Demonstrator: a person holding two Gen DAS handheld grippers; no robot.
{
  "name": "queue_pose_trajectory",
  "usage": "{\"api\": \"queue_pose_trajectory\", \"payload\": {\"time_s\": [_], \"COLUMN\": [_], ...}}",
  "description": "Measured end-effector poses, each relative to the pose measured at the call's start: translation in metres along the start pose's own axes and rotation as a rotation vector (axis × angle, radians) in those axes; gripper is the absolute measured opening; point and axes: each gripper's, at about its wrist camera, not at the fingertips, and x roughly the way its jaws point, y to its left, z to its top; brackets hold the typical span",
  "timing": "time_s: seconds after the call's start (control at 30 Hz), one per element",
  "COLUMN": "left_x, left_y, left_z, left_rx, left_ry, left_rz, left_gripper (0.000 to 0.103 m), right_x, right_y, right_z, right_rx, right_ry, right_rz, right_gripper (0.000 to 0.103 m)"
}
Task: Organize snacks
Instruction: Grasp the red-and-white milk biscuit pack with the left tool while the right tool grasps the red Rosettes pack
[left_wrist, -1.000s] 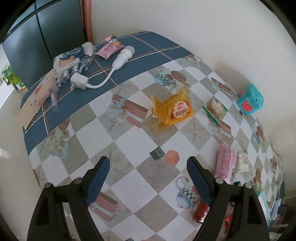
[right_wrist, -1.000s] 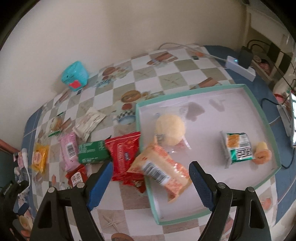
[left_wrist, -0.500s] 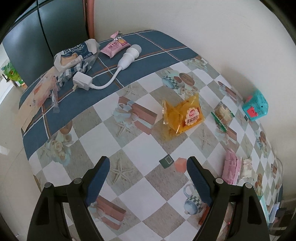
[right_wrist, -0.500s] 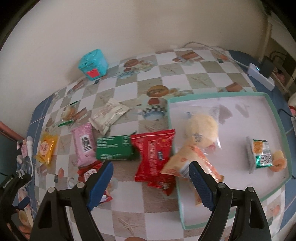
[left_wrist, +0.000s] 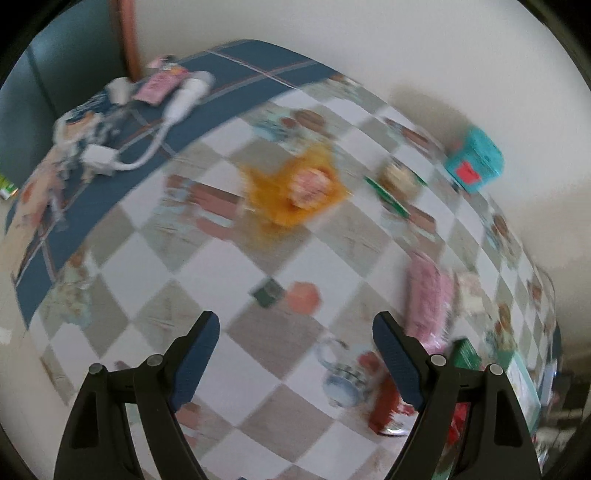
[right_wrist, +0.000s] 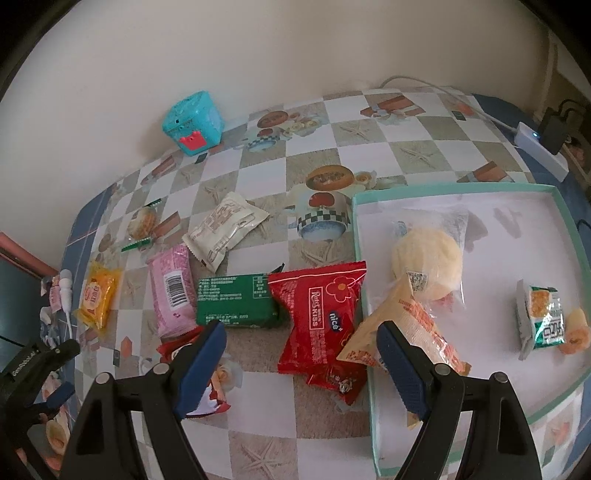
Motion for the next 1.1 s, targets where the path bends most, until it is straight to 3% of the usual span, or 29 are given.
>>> {"api": "queue_pose_trajectory", "payload": {"time_s": [0.27, 0.67, 0.93, 1.0, 1.03, 1.1], "left_x": [0.013, 0.042, 0.062, 0.066, 0.068, 0.072], "left_y": [-0.042, -0.092, -0.111, -0.111, -0.110, -0.109], "left_z": [-0.017, -0.046, -0.059, -0.059, -0.059, -0.058], "left_rx": [0.111, 0.274, 0.336, 0.333, 0.331, 0.327], "left_ry": [0.058, 0.147, 0.188, 0.192, 0.190, 0.193], "left_rz": [-0.059, -0.060, -0.032, -0.024, -0.010, -0.006], "left_gripper": [0.086, 0.086, 0.085, 0.074, 0.061, 0.054], "right_x": [-0.005, -0.005, -0.010, -0.010, -0.009, -0.006], "right_y": [-0.010, -0.017, -0.032, -0.029, -0.026, -0.018], "right_z": [0.006, 0.009, 0.012, 0.012, 0.012, 0.010], "right_rx": [0.014, 0.017, 0.050, 0.038, 0.030, 0.005], "right_ry": [-0.019, -0.019, -0.030, -0.033, -0.031, -0.025], "right_rz": [0.011, 0.005, -0.015, -0.005, -0.001, 0.003], "right_gripper": [0.080, 0.064, 0.063, 0.063, 0.063, 0.063]}}
